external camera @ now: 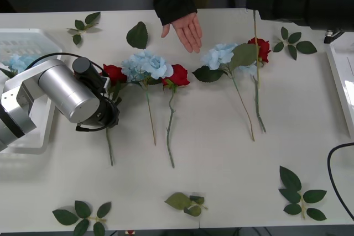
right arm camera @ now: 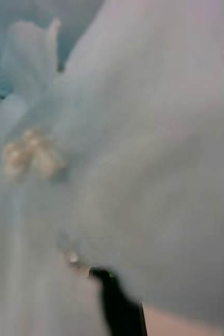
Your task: Place the red flowers into the right box and the blue flowers into the left box. If a person shows an open palm, hand one flower to the person first, then continue sorting.
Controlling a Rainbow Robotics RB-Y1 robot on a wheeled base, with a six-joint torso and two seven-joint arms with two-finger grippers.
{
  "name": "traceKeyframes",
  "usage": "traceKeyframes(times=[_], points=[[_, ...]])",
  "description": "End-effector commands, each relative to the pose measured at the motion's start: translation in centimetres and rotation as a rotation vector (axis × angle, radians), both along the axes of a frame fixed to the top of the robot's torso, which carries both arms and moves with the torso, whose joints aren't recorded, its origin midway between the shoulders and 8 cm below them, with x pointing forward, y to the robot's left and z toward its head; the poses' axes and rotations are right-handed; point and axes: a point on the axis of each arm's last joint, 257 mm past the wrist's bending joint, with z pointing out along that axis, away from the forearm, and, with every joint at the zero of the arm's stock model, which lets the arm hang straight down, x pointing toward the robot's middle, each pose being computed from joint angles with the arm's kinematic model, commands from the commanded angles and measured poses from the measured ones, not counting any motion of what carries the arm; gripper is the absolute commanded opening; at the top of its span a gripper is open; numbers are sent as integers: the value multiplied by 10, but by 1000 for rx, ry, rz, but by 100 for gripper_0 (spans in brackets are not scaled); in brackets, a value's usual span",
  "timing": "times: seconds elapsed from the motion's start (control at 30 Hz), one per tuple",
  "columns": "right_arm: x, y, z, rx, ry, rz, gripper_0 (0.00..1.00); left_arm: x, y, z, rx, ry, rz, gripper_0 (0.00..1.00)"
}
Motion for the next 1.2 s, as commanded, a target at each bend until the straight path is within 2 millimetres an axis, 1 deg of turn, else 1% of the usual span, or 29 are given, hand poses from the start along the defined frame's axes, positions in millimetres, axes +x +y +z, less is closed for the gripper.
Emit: traceKeyframes(times=[0.03,0.07,0.1,0.13,0.2,0.23,0.27,0.33,0.37,0.43,0.6,0.87,0.97,1.1,1.2], points=[[-19,61,51,-2,-156,-50,0,8,-5,9,-23,-27,7,75],[-19,66,55,-29,-198,-84,0,8,-5,8,-22,-27,7,76],[-19,79,59,-65,-258,-137,0,8,-5,8,-23,-28,7,75],[-19,83,61,-67,-274,-157,0,8,-5,8,-23,-26,9,76],[-21,104,65,-68,-329,-199,0,8,-5,8,-22,-27,9,75],[-22,117,71,-48,-366,-217,0,8,-4,8,-22,-28,9,75],[-22,121,74,-40,-385,-224,0,8,-5,8,-24,-27,8,75],[-23,138,80,3,-419,-223,0,8,-5,8,-22,-27,9,75],[-22,143,83,15,-443,-221,0,8,-5,8,-22,-27,9,76],[-20,147,87,27,-483,-226,0,7,-5,7,-23,-25,9,75],[-7,149,89,39,-530,-233,0,7,-4,7,-22,-26,9,76],[26,132,84,26,-560,-277,0,9,-3,8,-17,-32,9,75],[36,125,77,19,-541,-298,0,9,-3,8,-17,-32,9,75],[48,122,74,28,-546,-296,0,9,-3,8,-15,-32,9,75],[52,122,73,36,-548,-293,0,9,-2,8,-13,-34,9,75]])
